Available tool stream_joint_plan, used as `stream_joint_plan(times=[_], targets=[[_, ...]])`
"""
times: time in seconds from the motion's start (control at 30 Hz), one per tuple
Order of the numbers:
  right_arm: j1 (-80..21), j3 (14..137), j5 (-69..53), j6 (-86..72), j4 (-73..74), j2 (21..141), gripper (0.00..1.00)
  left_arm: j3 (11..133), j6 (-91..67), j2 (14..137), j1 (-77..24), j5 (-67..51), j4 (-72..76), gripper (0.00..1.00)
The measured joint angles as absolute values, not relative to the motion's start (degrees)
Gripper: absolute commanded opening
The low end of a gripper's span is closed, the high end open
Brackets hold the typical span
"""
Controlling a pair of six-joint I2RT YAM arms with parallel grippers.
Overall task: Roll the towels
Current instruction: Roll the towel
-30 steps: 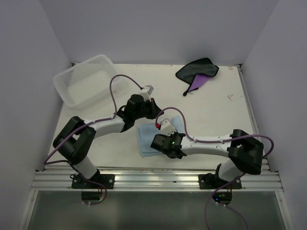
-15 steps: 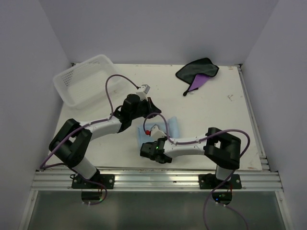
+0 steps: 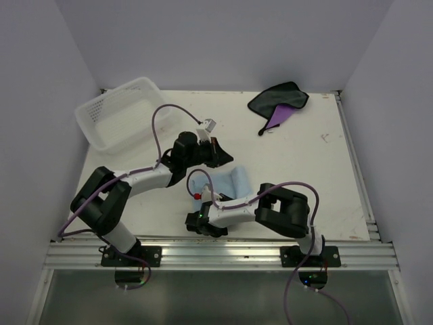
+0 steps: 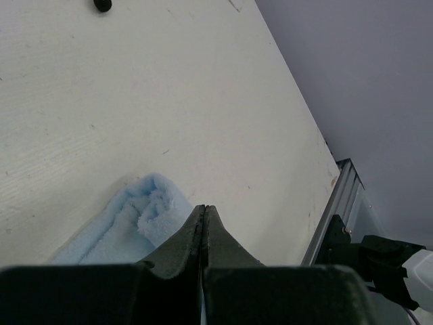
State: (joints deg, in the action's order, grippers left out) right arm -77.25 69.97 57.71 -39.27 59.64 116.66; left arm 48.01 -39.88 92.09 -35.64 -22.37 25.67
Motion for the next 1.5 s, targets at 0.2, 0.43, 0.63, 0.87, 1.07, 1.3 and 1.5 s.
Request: stream_joint_plan(times=[0.2,0.43,0.63,0.87,1.07,1.3,1.5], targets=[[-77.3,72.3,58.1,-39.5,62.6,119.5,0.08,48.5,-39.8,93.2,-35.6,-25.5,26.6,0.0],[-77.3,75.9,58.0,-39.3,65.6,122.7,0.09,50.0,-39.9,95.4,-35.6,-31.9,29.5,0.0],[-77.3,78.1,58.0,-38.7,67.0,124.4,0.1,51.3,-40.1,98.9,-35.7,-37.6,32.6,0.0],[-77.2,78.5,57.8,-38.5,68.1,125.5,0.11,51.5,-40.5,102.6,-36.1,-39.8,32.5,0.0],[-77.1,78.6,57.5,-38.4,68.7,125.8,0.11,53.2,-39.7,106.0,-36.9,-39.9,31.2,0.0],[-76.9,78.9,57.2,-38.2,69.3,126.5,0.14,55.1,-36.9,108.2,-37.6,-37.6,26.5,0.0],[-76.7,79.0,57.0,-37.9,69.3,126.5,0.16,57.4,-34.8,110.5,-38.2,-35.4,24.3,0.0]])
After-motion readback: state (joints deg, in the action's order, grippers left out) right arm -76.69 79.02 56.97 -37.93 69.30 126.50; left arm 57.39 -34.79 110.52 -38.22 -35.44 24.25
